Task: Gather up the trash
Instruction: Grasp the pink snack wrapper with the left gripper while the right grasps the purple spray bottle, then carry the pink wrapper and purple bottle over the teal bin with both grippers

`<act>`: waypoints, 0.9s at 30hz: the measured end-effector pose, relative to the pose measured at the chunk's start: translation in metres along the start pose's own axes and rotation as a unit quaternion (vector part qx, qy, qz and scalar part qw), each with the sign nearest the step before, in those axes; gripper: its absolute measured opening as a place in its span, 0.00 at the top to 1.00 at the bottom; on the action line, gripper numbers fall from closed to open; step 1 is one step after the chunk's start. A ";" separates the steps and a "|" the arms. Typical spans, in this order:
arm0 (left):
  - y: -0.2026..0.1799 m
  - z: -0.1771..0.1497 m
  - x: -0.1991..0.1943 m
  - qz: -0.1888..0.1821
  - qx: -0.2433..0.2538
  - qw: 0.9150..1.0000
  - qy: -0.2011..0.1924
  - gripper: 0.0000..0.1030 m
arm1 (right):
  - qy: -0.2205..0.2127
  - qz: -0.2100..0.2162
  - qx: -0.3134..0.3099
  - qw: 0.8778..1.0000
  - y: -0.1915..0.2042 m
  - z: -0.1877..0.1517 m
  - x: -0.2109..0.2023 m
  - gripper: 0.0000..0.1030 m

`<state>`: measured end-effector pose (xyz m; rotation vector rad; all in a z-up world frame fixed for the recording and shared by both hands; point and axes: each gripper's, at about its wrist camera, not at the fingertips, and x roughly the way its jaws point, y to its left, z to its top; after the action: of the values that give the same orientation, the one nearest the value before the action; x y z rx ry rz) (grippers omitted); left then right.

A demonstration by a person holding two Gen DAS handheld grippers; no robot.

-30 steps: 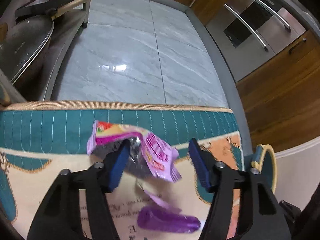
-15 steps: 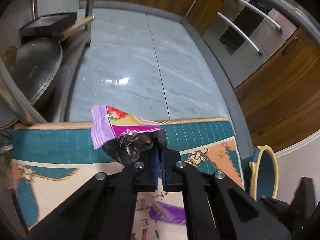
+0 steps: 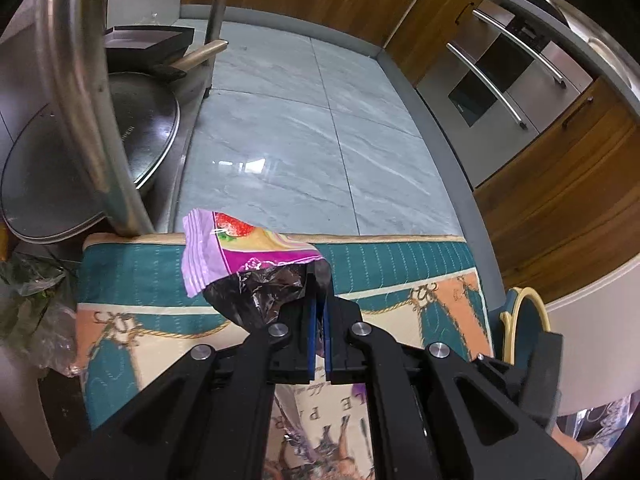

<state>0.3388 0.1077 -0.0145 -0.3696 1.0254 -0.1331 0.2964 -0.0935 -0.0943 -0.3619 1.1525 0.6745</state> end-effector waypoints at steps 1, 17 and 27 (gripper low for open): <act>0.001 -0.001 -0.002 0.002 0.003 1.000 0.000 0.98 | 0.004 0.000 -0.002 1.000 0.002 0.001 0.004 0.45; -0.016 -0.007 -0.024 -0.011 0.030 0.999 -0.013 0.98 | -0.003 -0.014 -0.033 0.999 0.030 -0.026 -0.016 0.67; -0.062 -0.028 -0.038 -0.013 0.075 0.997 -0.025 0.98 | -0.051 -0.036 0.007 0.998 0.006 -0.047 -0.082 0.67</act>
<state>0.2994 0.0541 0.0259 -0.2480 0.9552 -0.2224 0.2394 -0.1413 -0.0362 -0.3503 1.0421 0.6152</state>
